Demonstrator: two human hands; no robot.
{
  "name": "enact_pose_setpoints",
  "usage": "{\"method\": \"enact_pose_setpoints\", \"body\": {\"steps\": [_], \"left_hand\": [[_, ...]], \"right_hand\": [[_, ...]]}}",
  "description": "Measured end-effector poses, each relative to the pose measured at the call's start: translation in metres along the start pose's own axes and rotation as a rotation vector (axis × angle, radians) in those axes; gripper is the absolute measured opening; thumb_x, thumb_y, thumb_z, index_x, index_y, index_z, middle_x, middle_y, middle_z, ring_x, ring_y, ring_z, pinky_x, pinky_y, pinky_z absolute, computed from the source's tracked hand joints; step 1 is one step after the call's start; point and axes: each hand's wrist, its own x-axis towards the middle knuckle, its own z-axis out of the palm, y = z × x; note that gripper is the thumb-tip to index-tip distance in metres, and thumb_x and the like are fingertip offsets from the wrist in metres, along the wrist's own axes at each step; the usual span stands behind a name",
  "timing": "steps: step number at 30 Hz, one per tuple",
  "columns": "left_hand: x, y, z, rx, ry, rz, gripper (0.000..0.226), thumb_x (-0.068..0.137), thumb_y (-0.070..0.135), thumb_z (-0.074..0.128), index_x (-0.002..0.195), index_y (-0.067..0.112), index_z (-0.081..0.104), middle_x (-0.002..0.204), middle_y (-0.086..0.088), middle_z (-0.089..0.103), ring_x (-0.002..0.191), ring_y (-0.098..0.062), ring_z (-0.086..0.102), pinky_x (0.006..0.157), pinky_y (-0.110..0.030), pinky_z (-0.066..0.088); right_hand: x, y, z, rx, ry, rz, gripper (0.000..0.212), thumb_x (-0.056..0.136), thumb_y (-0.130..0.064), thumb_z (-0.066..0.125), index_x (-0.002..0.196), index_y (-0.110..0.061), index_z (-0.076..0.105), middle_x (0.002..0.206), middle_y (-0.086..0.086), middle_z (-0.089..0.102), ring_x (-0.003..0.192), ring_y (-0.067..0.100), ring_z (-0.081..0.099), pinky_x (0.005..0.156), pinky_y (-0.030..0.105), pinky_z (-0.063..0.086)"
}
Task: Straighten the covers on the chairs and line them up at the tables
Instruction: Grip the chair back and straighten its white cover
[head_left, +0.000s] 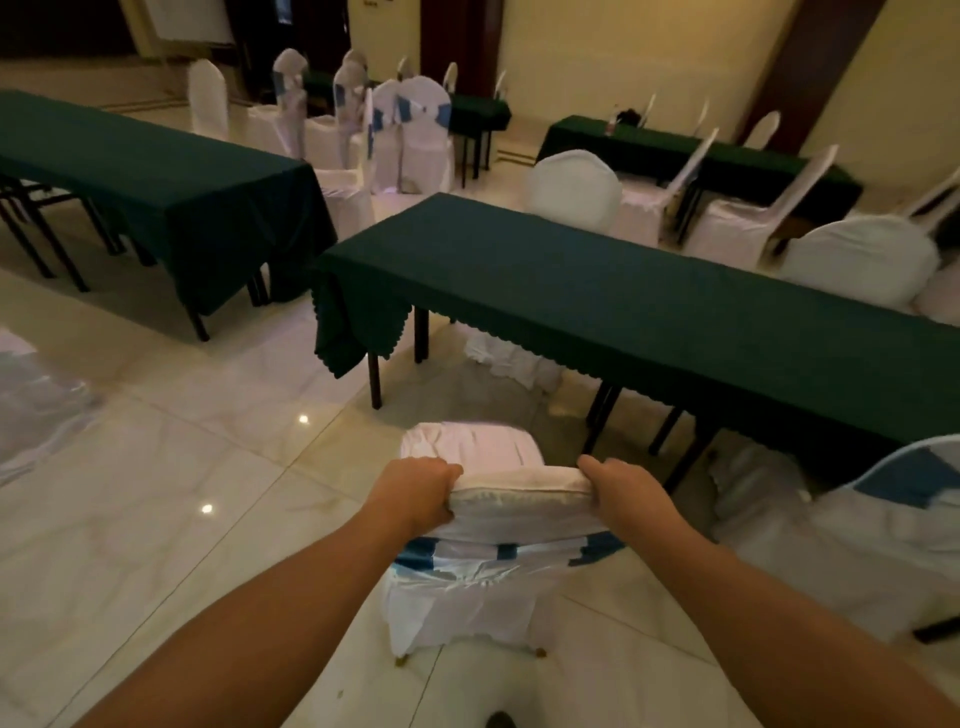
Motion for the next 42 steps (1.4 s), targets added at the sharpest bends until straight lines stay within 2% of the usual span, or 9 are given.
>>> {"method": "enact_pose_setpoints", "body": {"steps": [6,10,14,22,26,29,34,38,42], "left_hand": [[0.024,-0.055,-0.016,0.031,0.028,0.01,0.03,0.077,0.045,0.073,0.1,0.029,0.062,0.094,0.002,0.067,0.081,-0.019,0.064,0.075,-0.037,0.057],[0.059,-0.094,-0.034,0.012,0.069,-0.013,0.039,0.069,0.05,0.08,0.101,0.033,0.066,0.09,0.006,0.07,0.079,-0.018,0.065,0.075,-0.038,0.057],[0.106,-0.125,-0.053,0.022,0.095,-0.013,0.042,0.066,0.054,0.083,0.099,0.035,0.066,0.089,0.007,0.071,0.078,-0.019,0.064,0.075,-0.038,0.056],[0.193,-0.18,-0.078,0.004,0.11,-0.005,0.045,0.066,0.052,0.086,0.104,0.035,0.067,0.092,0.009,0.071,0.081,-0.016,0.064,0.08,-0.037,0.055],[0.232,-0.208,-0.079,0.024,0.112,0.001,0.046,0.067,0.053,0.085,0.105,0.036,0.066,0.093,0.009,0.071,0.08,-0.016,0.065,0.079,-0.037,0.056],[0.261,-0.229,-0.076,0.002,0.134,0.008,0.049,0.065,0.055,0.086,0.106,0.037,0.066,0.095,0.01,0.071,0.081,-0.015,0.065,0.079,-0.036,0.055],[0.302,-0.259,-0.071,0.031,0.197,0.054,0.055,0.063,0.059,0.085,0.105,0.037,0.057,0.093,0.009,0.067,0.074,-0.014,0.063,0.068,-0.032,0.054],[0.32,-0.277,-0.053,0.012,0.241,0.146,0.068,0.064,0.048,0.088,0.113,0.034,0.043,0.089,0.005,0.064,0.065,-0.01,0.051,0.055,-0.025,0.048],[0.352,-0.311,-0.048,-0.009,0.291,0.231,0.072,0.07,0.04,0.087,0.125,0.028,0.043,0.095,-0.001,0.062,0.069,-0.018,0.057,0.052,-0.029,0.051]], "right_hand": [[0.031,-0.028,-0.015,-0.003,0.079,-0.061,0.03,0.092,-0.027,0.061,0.12,-0.025,0.052,0.097,0.006,0.06,0.085,0.03,0.061,0.068,0.033,0.043],[0.076,-0.043,-0.035,-0.002,0.106,-0.073,0.036,0.086,-0.027,0.071,0.116,-0.027,0.05,0.093,0.003,0.059,0.079,0.024,0.058,0.068,0.034,0.046],[0.129,-0.043,-0.049,0.025,0.177,-0.057,0.036,0.081,-0.024,0.077,0.107,-0.029,0.053,0.083,-0.005,0.051,0.071,0.016,0.047,0.064,0.03,0.04],[0.218,-0.04,-0.072,0.088,0.195,-0.048,0.038,0.083,-0.027,0.078,0.11,-0.032,0.051,0.091,-0.009,0.052,0.081,0.014,0.051,0.073,0.031,0.045],[0.255,-0.045,-0.077,0.103,0.178,-0.039,0.038,0.082,-0.027,0.077,0.107,-0.034,0.049,0.093,-0.007,0.057,0.082,0.016,0.056,0.07,0.032,0.046],[0.282,-0.049,-0.08,0.113,0.163,-0.005,0.04,0.082,-0.028,0.077,0.109,-0.034,0.049,0.09,-0.009,0.053,0.078,0.015,0.053,0.068,0.032,0.044],[0.325,-0.053,-0.082,0.086,0.14,0.056,0.045,0.082,-0.028,0.078,0.114,-0.032,0.046,0.088,-0.008,0.047,0.075,0.014,0.048,0.067,0.032,0.041],[0.348,-0.055,-0.071,0.04,0.133,0.103,0.047,0.083,-0.028,0.076,0.117,-0.031,0.043,0.091,-0.005,0.049,0.073,0.017,0.046,0.065,0.032,0.039],[0.39,-0.066,-0.068,-0.012,0.142,0.174,0.052,0.084,-0.028,0.075,0.122,-0.03,0.04,0.096,-0.001,0.051,0.073,0.02,0.046,0.063,0.032,0.038]]}}
